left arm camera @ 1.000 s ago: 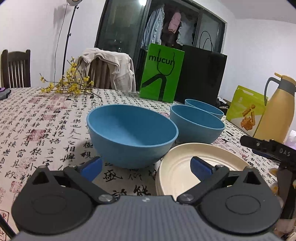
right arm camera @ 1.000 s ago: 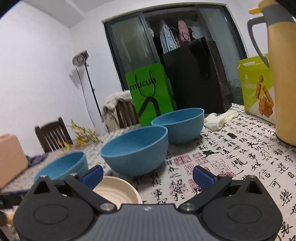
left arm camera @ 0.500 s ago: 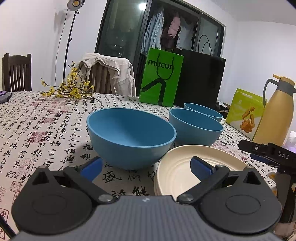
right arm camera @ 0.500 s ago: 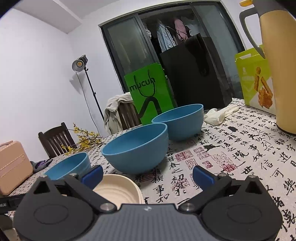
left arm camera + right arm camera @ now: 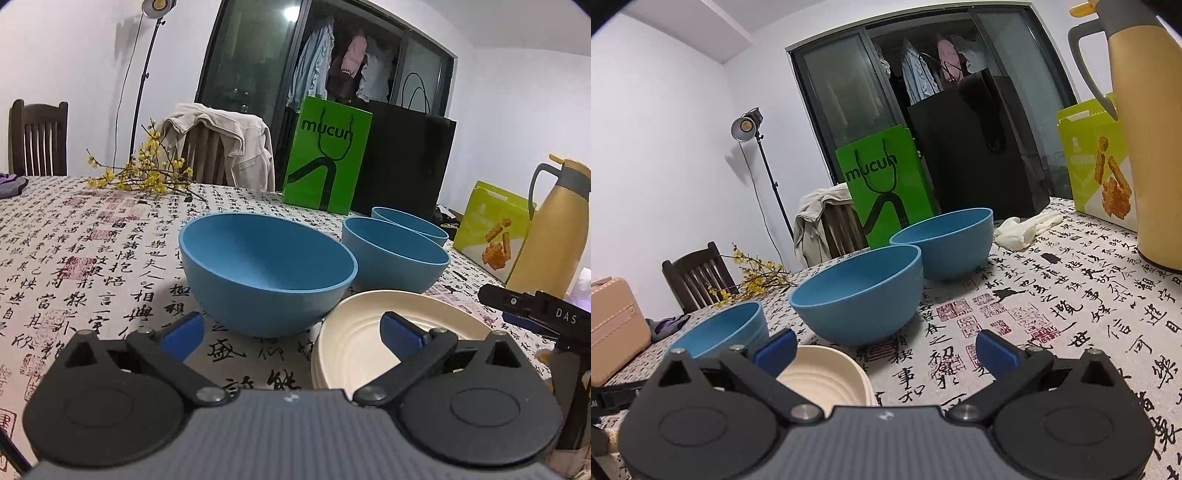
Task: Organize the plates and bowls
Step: 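Pull both grippers back from the plate stack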
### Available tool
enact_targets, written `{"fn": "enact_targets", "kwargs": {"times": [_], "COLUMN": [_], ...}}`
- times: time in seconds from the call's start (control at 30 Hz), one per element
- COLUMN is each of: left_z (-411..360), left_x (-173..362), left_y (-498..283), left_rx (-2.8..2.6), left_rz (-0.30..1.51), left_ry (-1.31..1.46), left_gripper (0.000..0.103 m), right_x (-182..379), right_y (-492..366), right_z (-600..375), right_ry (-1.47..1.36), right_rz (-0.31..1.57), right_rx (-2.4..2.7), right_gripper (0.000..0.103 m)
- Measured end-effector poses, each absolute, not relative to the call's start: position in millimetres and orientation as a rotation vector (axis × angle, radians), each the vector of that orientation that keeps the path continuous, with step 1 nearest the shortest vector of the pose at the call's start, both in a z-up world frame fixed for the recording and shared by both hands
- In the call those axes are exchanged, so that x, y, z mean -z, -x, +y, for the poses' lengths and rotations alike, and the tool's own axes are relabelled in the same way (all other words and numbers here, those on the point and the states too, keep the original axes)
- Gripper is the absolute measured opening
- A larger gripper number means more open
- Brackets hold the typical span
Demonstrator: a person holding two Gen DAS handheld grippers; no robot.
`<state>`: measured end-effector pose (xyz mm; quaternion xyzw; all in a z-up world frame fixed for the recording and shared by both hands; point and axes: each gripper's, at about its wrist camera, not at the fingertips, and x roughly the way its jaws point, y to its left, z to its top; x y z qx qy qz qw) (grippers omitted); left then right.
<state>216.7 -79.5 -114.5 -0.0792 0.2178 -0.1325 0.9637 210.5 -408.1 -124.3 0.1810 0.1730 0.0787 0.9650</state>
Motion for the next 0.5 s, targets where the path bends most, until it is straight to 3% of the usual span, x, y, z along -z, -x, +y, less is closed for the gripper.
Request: {"fn": "enact_targets", "kwargs": {"times": [0.5], "left_z": [-90], "left_x": [118], "left_y": [-222], "left_rx": [0.236], "left_rz": [0.461], "left_ry": [0.108], "left_gripper": [0.103], "right_x": [122], "right_y": [-200], "right_z": [-403], "right_ry": [-0.311], "right_rz": [0.289], "right_rx": [-0.205], "right_gripper": [0.103]}}
